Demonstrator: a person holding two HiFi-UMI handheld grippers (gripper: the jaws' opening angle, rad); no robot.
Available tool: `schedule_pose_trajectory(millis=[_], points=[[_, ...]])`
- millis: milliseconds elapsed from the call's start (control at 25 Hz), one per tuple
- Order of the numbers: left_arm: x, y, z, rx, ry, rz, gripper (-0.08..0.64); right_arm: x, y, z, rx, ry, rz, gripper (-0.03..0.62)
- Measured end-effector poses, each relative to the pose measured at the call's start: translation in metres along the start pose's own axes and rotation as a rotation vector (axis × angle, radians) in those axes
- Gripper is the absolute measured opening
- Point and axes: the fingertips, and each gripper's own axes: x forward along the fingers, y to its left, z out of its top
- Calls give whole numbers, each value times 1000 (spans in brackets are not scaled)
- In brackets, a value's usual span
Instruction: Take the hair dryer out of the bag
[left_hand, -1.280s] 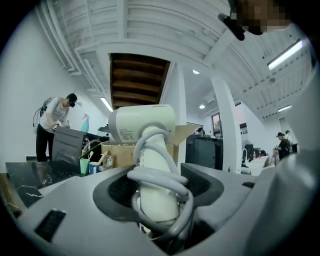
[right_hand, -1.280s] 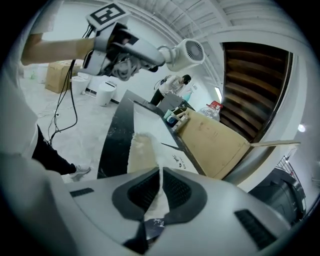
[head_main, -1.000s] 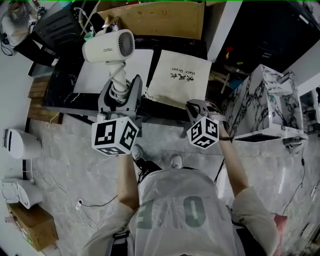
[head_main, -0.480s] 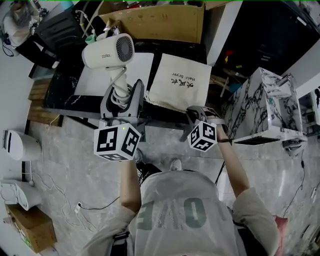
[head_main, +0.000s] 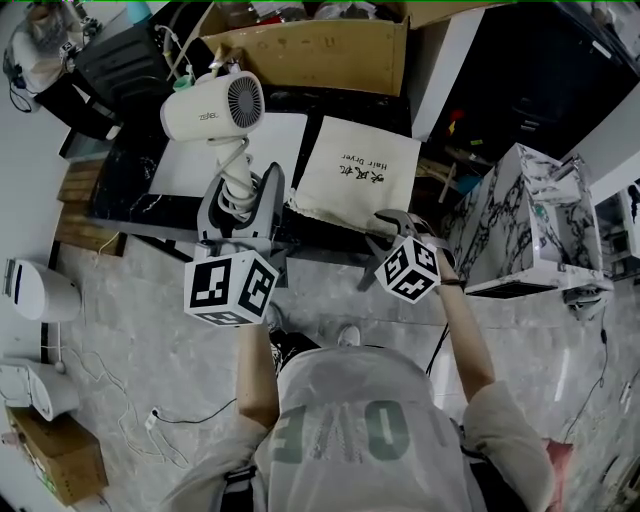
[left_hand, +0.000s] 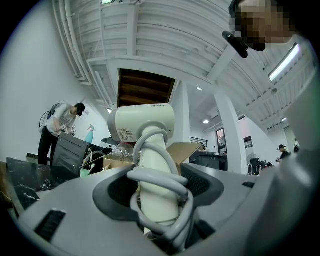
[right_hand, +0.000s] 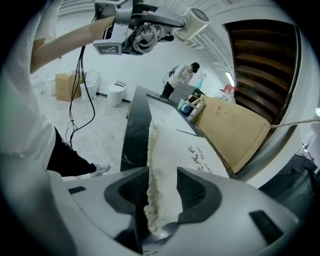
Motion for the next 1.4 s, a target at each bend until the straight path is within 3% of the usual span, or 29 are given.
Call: schedule_pose_trajectory(millis=[80, 240, 440, 560, 720, 840, 1160, 1400], points=[[1, -2, 1, 3, -3, -2, 285, -10, -16, 13, 27, -45, -42, 169], [1, -6, 3, 6, -14, -8, 285, -44, -66, 53, 131, -202, -220, 169], [-1, -13, 5, 22, -33, -9, 285, -107, -105, 104, 340, -483, -388, 165], [-5, -20, 4, 18, -57, -2, 285, -146, -117, 125, 435, -643, -506, 133], [-12, -30, 0, 22, -80, 8, 285, -175, -122, 132, 543, -771, -612, 74], [-15, -33, -2, 22, -80, 8, 285, -178, -116, 132, 572, -779, -630, 39], [-35, -39, -19, 35, -64, 27, 285, -156, -85, 109, 622, -715, -572, 31], [-39, -36, -22, 25, -57, 39, 285, -156, -85, 107, 638, -722, -569, 31]])
